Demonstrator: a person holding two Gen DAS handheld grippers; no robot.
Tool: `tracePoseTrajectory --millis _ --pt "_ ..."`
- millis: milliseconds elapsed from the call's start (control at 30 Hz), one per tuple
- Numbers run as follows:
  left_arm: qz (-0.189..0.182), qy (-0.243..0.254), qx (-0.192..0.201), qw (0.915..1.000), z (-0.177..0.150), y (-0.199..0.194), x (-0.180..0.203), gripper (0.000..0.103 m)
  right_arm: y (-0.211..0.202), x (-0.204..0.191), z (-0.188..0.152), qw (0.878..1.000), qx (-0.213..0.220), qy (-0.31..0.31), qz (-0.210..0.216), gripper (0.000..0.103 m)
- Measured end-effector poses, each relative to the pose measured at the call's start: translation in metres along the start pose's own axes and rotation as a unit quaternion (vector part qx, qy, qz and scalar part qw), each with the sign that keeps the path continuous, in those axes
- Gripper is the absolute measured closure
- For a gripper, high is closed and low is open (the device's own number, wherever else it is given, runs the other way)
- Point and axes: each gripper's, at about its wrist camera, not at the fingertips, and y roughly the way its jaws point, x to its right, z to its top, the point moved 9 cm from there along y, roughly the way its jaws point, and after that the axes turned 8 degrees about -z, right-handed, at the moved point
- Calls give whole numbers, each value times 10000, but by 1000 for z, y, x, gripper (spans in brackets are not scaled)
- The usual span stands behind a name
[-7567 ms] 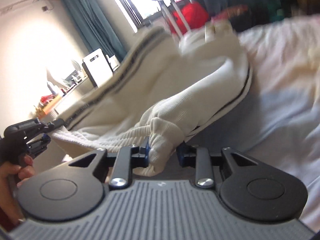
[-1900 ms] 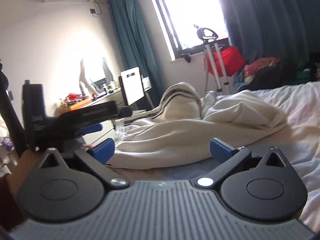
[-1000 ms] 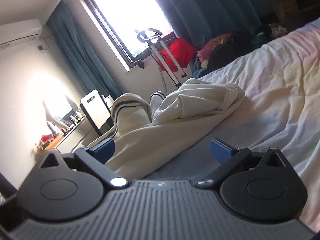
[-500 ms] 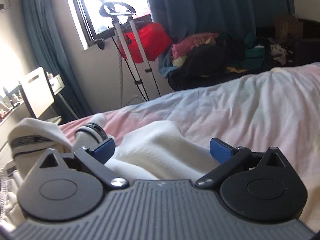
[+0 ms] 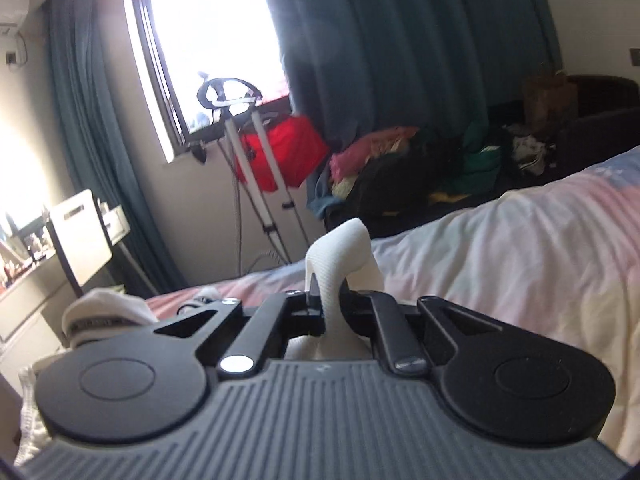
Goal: Fold clothes
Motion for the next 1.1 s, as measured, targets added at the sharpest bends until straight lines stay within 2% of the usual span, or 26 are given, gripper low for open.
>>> tracePoseTrajectory --millis 100,167,233,300,433,533,633,733,800,867,933,1000,1100 --pt "-127 28 58 9999 2 -15 11 0 -49 48 25 9979 430 290 -397 96" --pt "-135 152 121 9997 4 -24 19 0 -77 88 31 9948 522 533 -688 96" --pt "-150 239 161 9995 5 -32 25 0 -97 134 23 9893 407 1081 -896 95" --pt "-141 305 189 9993 5 -39 29 0 -116 182 11 9785 243 1740 -1077 95" --pt "-98 329 131 9993 2 -46 33 0 -140 258 -37 9456 -211 3016 -1203 95" --pt "-37 187 45 9998 -2 -46 31 0 -146 278 -75 9319 -455 3482 -904 95" --pt "69 -78 -81 9999 -8 -45 25 0 -145 280 -87 9104 -632 4077 -298 93" --pt "147 -279 -185 9993 -15 -43 18 0 -141 267 -78 9126 -708 4024 168 93" --pt "226 -310 -242 9990 -18 -40 16 0 -137 262 -76 9157 -676 3950 300 92" --pt "263 -351 -271 9987 -19 -37 17 0 -128 262 -80 9116 -764 4025 332 84" --pt "258 -401 -314 9984 -22 -33 17 0 -118 265 -85 9038 -842 4171 456 44" --pt "225 -439 -400 9980 -26 -29 18 0 -112 269 -86 8991 -728 4270 634 28" --pt "163 -548 -532 9969 -32 -23 18 0 -100 277 -88 9049 -698 4167 521 27"
